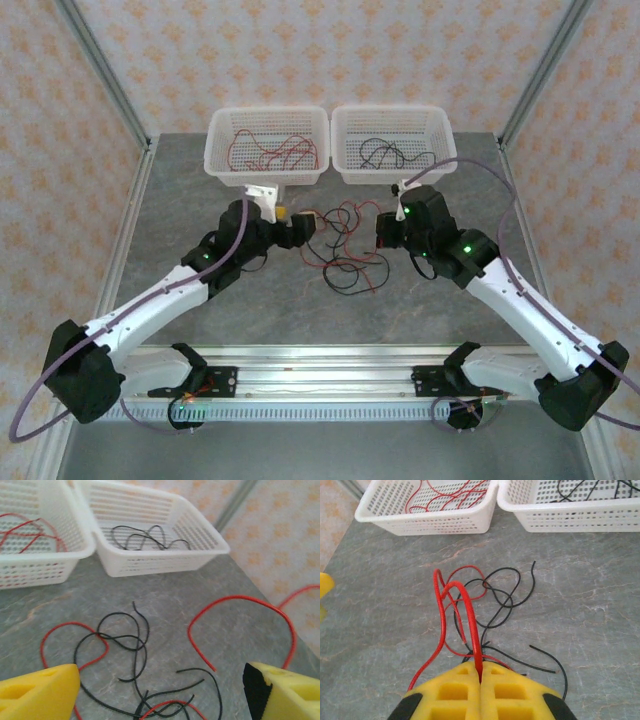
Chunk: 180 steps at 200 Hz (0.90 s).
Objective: Untangle the cables
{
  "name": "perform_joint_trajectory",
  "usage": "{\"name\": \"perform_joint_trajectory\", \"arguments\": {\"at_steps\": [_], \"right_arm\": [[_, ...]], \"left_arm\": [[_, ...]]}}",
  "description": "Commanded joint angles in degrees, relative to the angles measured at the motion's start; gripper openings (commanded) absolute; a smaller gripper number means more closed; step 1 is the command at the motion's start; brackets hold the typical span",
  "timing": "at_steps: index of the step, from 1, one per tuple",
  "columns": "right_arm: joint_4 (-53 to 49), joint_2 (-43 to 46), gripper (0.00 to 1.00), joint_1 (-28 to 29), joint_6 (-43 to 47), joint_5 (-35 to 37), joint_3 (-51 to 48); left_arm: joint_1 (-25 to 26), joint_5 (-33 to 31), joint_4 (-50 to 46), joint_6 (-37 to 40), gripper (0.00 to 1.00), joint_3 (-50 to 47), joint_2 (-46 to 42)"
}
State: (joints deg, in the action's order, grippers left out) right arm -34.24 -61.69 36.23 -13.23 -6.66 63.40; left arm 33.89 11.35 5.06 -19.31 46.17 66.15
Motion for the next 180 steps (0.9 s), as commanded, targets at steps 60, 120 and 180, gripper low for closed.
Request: {"name": "perform_joint_trajectory", "arguments": {"at_steps": [60, 120, 180], "right_arm": [[1.90, 0.00, 0.00, 0.16, 6.20, -8.91, 1.32], [1.46, 0.68, 0.00, 0.16, 7.19, -12.24, 0.93], [0.78, 2.10, 0.00, 0.16, 4.70, -0.46, 2.84]], "left_arm": [[4.83, -6.47, 26.78, 27.45, 0.88, -8.80, 6.42], [4.81, -8.75, 31.13, 33.55, 0.83, -4.72, 13.99], [4.87, -13.98, 29.51, 29.86, 0.00, -6.45, 13.86]]}}
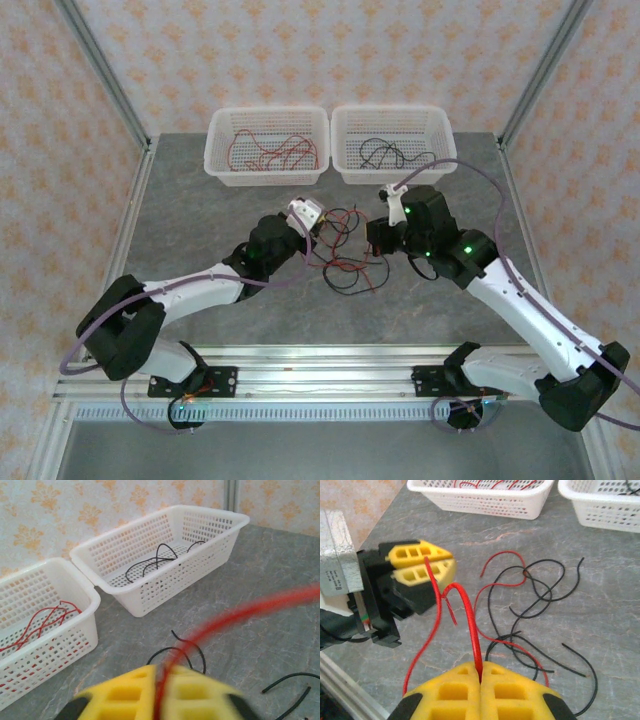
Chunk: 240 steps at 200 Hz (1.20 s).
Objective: Untangle the cables
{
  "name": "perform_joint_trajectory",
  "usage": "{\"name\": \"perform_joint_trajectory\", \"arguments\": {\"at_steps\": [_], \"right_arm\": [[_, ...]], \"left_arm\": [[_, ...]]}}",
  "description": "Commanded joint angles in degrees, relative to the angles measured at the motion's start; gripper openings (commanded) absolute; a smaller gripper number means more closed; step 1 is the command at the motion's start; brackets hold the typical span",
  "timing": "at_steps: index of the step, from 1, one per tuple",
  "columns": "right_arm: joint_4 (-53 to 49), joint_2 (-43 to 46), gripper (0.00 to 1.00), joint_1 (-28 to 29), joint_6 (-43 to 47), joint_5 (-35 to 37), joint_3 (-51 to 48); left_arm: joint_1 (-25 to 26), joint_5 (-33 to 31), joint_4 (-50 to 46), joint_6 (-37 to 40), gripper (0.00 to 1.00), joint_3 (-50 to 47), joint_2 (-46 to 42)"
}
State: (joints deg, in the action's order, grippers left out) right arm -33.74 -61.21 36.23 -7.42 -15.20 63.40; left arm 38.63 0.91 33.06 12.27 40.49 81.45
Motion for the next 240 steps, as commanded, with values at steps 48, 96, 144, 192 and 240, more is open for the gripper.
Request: {"name": "perform_joint_trajectory", "arguments": {"at_steps": [48, 96, 144, 192, 240], "right_arm": [[7.29, 2.72, 0.00, 0.07, -3.16, 24.85, 9.45], [24.80, 0.69, 0.00, 0.07, -0.81, 26.08, 14.39], [33.75, -7.23, 0.00, 0.00, 0.33, 21.76, 19.98], [39.70, -17.42, 0.00, 0.06, 1.59, 17.00, 28.39], [45.78, -27.28, 0.00, -0.02, 5.50, 16.65, 36.45]], "left_arm": [[0.09, -7.40, 2.19, -7.50, 0.00, -9.70, -7.80], [0.19, -5.56, 1.09, -11.86, 0.00, -15.12, -13.53], [0.57, -3.43, -1.42, -13.77, 0.35, -15.53, -17.66], [0.65, -2.80, -2.42, -16.37, 0.68, -15.31, -20.82], [0.83, -3.02, -5.77, -19.39, 0.68, -15.53, -22.80]]}}
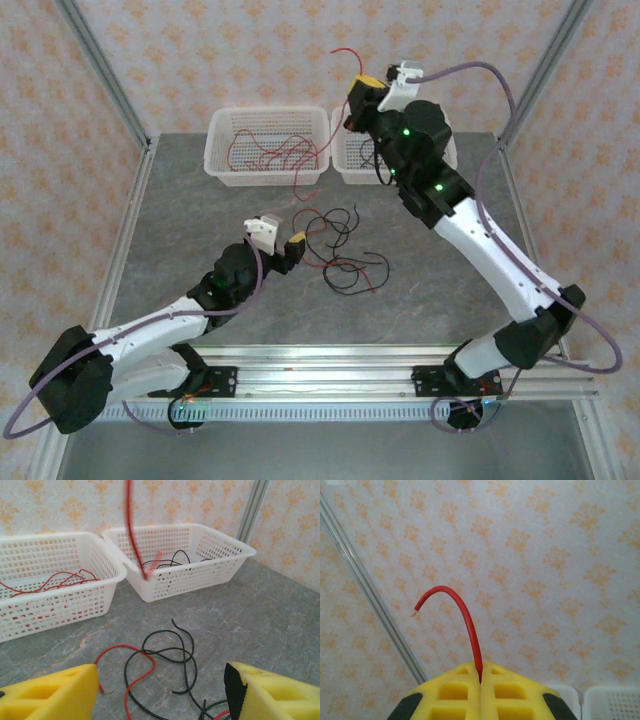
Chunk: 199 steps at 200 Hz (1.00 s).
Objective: Untangle the cables
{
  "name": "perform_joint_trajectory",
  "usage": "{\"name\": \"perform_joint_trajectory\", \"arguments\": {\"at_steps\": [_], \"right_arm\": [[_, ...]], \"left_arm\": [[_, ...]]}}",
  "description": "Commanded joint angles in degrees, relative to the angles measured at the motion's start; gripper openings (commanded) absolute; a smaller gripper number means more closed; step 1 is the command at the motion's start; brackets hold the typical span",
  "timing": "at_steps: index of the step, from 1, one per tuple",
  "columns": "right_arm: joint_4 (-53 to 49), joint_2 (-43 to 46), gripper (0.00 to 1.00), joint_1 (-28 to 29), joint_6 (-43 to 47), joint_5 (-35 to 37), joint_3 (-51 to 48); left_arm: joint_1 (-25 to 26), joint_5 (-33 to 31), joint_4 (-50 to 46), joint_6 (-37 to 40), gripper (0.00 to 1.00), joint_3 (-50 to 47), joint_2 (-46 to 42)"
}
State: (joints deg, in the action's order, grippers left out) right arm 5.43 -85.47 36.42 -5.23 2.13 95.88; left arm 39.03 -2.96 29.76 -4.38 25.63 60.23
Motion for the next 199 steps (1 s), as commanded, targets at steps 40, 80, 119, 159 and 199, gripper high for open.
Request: {"name": "perform_joint_trajectory", "arguments": {"at_steps": [40, 80, 119, 159, 199], "right_arm": [[10.38, -13.88, 0.00, -0.95, 5.59, 0.59, 12.05], [8.47, -27.95, 0.00, -1.61, 4.69, 0.21, 26.05], [6.22, -39.66, 0.00, -1.77, 5.47, 1.26, 38.12], [6.31, -47.20, 0.00, -2.23, 6.82, 2.72, 42.38], [6.05, -51.97, 0.00, -2.89, 7.78, 3.23, 42.38]], "left_arm": [[0.53, 1.14, -4.30, -5.49, 0.68, -1.69, -4.16], [0.53, 0.17, -6.60, -7.52, 0.68, -3.08, -8.32], [0.53, -0.81, -8.55, -8.96, 0.68, -3.63, -11.76], [0.58, -1.42, -11.44, -9.83, 0.68, -3.47, -14.46], [0.57, -1.18, -12.65, -10.91, 0.68, -3.41, -16.32]]}}
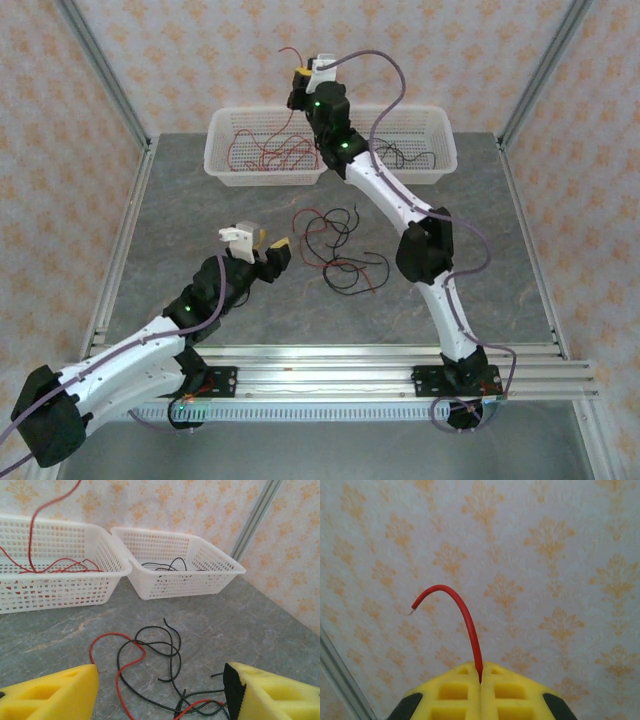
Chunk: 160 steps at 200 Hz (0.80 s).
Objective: Untangle the cables
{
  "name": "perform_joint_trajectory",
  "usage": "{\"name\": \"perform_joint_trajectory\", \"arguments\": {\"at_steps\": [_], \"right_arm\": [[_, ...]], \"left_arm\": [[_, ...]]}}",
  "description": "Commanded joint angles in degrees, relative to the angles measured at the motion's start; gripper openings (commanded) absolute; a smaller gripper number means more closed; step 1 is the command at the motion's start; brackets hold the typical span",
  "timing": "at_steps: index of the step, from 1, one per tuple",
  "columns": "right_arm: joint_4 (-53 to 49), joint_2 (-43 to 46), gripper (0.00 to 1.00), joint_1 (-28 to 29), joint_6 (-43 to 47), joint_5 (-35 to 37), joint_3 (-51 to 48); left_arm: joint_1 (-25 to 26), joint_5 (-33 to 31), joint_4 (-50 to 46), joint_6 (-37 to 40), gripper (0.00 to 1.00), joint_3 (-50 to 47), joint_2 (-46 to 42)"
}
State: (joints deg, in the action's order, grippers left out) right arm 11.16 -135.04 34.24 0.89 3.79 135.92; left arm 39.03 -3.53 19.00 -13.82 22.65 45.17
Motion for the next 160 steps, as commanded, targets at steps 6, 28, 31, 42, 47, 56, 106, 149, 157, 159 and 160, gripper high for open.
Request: {"name": "perform_joint_trajectory", "arguments": {"at_steps": [6, 28, 31, 42, 47, 56, 106, 149, 157, 159, 160], "right_arm": [[-0.09, -2.99, 0.00, -0.80, 1.95, 1.56, 2.34], [-2.48, -5.38, 0.00, -0.93, 3.98, 1.38, 2.39], [-2.91, -5.67, 0.00, -0.93, 4.24, 1.32, 2.39], [-4.52, -6.64, 0.00, -0.93, 5.62, 0.84, 2.40], [-5.27, -7.07, 0.00, -0.93, 6.28, 0.51, 2.41], [-6.90, -7.71, 0.00, -0.91, 7.21, -0.20, 2.38], [-16.78, -11.47, 0.00, -0.93, 9.87, -4.49, 3.79], [-21.86, -14.88, 0.00, -0.93, 9.68, -3.99, 6.75], [-22.05, -15.19, 0.00, -0.93, 9.40, -3.65, 6.73], [-22.10, -15.24, 0.00, -0.93, 9.33, -3.52, 6.73], [-22.12, -15.29, 0.00, -0.93, 9.32, -3.43, 6.73]], "left_arm": [[0.53, -0.47, -2.08, -1.47, 0.68, -0.35, -1.31], [0.55, -0.21, -2.33, -1.64, 0.68, -0.15, -1.22], [0.53, -0.17, -2.31, -1.64, 0.68, -0.15, -1.22], [0.61, 0.04, -2.33, -1.64, 0.68, -0.07, -1.14], [0.53, 0.14, -2.23, -1.63, 0.68, -0.02, -1.13], [0.60, 0.21, -2.22, -1.63, 0.67, 0.09, -1.05], [0.60, 0.54, -2.55, -1.99, 0.67, 0.20, -0.52], [0.55, 0.45, -3.33, -2.25, 0.67, 0.19, -0.52], [0.53, 0.38, -3.43, -2.34, 0.68, 0.24, -0.52], [0.57, 0.37, -3.44, -2.39, 0.68, 0.27, -0.52], [0.59, 0.41, -3.49, -2.41, 0.68, 0.28, -0.52]]}}
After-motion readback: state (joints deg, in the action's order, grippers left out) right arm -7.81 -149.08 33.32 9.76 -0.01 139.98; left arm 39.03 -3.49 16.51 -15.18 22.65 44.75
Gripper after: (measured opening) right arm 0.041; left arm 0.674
